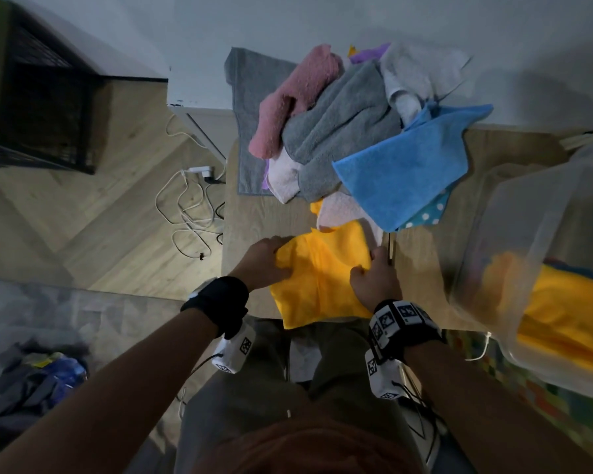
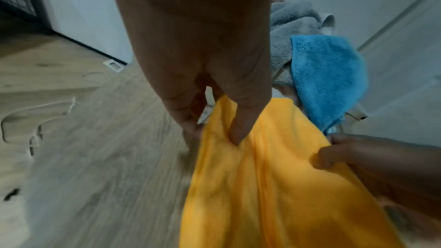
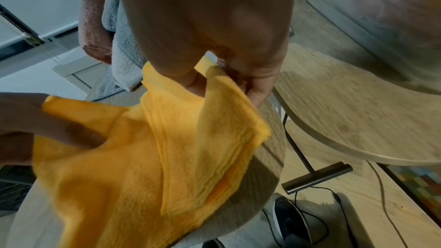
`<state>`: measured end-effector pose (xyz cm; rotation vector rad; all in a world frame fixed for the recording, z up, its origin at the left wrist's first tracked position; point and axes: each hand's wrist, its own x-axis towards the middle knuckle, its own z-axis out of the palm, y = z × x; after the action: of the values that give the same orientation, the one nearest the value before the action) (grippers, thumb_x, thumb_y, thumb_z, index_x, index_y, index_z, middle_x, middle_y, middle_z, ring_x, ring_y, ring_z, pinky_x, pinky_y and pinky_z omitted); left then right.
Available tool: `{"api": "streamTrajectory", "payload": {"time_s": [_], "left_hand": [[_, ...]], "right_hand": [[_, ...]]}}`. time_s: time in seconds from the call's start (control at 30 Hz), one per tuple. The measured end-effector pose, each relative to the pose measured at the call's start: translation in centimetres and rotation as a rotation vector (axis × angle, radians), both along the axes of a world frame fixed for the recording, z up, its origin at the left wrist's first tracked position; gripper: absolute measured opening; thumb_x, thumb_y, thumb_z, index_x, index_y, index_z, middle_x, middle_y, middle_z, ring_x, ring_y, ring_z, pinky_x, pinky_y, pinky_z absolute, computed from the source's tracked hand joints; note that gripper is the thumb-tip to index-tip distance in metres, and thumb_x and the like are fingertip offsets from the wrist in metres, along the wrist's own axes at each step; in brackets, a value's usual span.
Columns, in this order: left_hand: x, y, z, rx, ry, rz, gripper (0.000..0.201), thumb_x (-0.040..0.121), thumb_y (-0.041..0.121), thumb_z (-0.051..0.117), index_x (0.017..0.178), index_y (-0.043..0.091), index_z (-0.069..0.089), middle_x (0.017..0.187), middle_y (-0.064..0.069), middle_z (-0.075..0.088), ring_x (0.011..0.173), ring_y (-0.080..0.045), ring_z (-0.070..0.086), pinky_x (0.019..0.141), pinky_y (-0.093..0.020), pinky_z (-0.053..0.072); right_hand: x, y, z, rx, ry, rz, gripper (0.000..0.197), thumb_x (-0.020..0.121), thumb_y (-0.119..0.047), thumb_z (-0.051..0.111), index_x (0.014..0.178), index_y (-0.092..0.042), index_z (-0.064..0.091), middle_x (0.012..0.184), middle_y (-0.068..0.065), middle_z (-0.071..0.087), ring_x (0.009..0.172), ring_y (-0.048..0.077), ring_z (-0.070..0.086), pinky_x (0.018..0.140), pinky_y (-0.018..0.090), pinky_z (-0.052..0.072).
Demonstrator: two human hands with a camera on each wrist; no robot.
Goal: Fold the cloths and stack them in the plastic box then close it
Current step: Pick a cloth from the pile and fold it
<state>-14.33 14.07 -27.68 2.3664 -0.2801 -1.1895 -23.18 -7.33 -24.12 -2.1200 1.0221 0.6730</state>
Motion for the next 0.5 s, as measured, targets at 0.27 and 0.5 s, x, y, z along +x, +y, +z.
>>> {"api": "streamTrajectory", "payload": {"time_s": [0.27, 0.5], "left_hand": [[-1.2, -2.7, 0.1, -0.131, 0.494, 0.337, 0.072, 0.075, 0.033, 0.080, 0.139, 0.033, 0.047, 0.131, 0.001, 0.057, 0.114, -0.022, 0.057, 0.094, -0.038, 0.051], [-1.7, -4.2, 1.1, -0.143, 0.546, 0.506, 0.051, 0.075, 0.021, 0.068, 0.124, 0.024, 0.057, 0.121, -0.005, 0.063, 0.109, -0.029, 0.059, 0.098, -0.046, 0.049]], "right_hand": [[-0.1, -0.5, -0.5, 0.041, 0.076, -0.001, 0.044, 0.091, -0.019, 0.052, 0.132, -0.013, 0.038, 0.112, 0.016, 0.058, 0.104, 0.039, 0.058, 0.083, 0.044, 0.047], [-0.7, -0.9, -0.9, 0.077, 0.083, 0.019, 0.051, 0.090, -0.019, 0.051, 0.139, -0.013, 0.037, 0.119, 0.018, 0.058, 0.107, 0.039, 0.056, 0.086, 0.043, 0.045]]}}
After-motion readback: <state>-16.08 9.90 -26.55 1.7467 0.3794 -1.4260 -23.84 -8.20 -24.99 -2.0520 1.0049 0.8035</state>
